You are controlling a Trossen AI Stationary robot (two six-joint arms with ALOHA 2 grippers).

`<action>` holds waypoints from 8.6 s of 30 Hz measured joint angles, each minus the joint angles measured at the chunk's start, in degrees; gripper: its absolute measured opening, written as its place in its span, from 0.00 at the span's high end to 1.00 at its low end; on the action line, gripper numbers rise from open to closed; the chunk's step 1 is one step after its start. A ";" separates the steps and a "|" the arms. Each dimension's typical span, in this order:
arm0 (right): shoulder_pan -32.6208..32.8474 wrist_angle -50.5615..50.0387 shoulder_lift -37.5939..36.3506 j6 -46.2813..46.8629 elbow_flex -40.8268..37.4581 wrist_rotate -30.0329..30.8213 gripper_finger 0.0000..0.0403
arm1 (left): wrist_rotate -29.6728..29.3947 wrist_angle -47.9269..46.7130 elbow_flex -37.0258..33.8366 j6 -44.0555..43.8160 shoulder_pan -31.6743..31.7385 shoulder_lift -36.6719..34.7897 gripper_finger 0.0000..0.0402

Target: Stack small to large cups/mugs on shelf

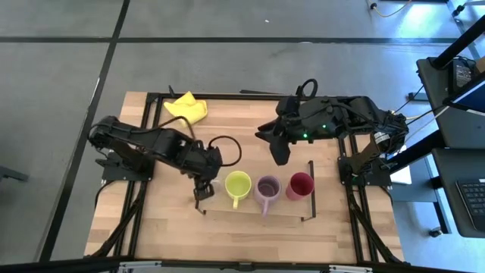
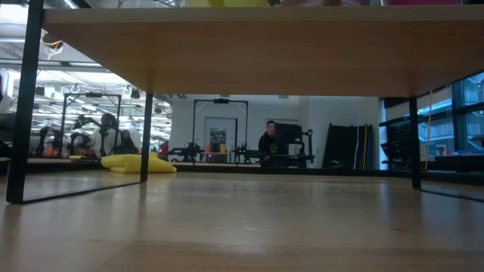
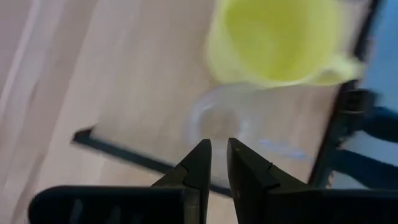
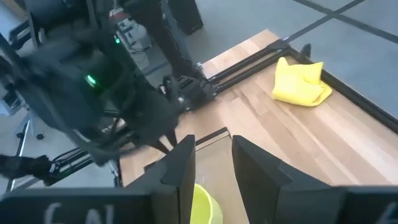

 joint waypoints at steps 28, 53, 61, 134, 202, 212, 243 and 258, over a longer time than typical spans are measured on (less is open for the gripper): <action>0.18 -0.55 0.04 -2.51 0.00 -17.98 0.73 | 12.91 38.27 0.07 17.40 -5.89 -13.24 0.88; 10.27 15.04 0.22 -10.03 -1.42 -17.17 0.73 | 24.24 55.11 -13.42 28.09 -7.63 -16.80 0.88; 14.28 29.14 0.26 -16.24 -6.04 -18.86 0.73 | 26.96 72.92 -33.84 22.57 -7.16 -31.17 0.88; 34.32 111.62 -95.75 -39.38 -134.31 -5.39 0.73 | -5.62 100.37 -101.92 19.65 -12.69 -92.77 0.88; 34.30 79.60 -95.71 -31.14 -134.51 23.62 0.73 | -6.92 84.88 -105.02 13.58 -12.69 -91.72 0.88; 34.30 79.60 -95.72 -31.13 -134.49 23.62 0.73 | -6.92 84.88 -105.02 13.58 -12.70 -91.72 0.88; 34.31 79.62 -95.71 -31.13 -134.49 23.62 0.73 | -6.92 84.87 -104.98 13.58 -12.71 -91.72 0.88; 34.32 79.62 -95.73 -31.13 -134.49 23.62 0.73 | -6.92 84.88 -104.98 13.58 -12.71 -91.72 0.88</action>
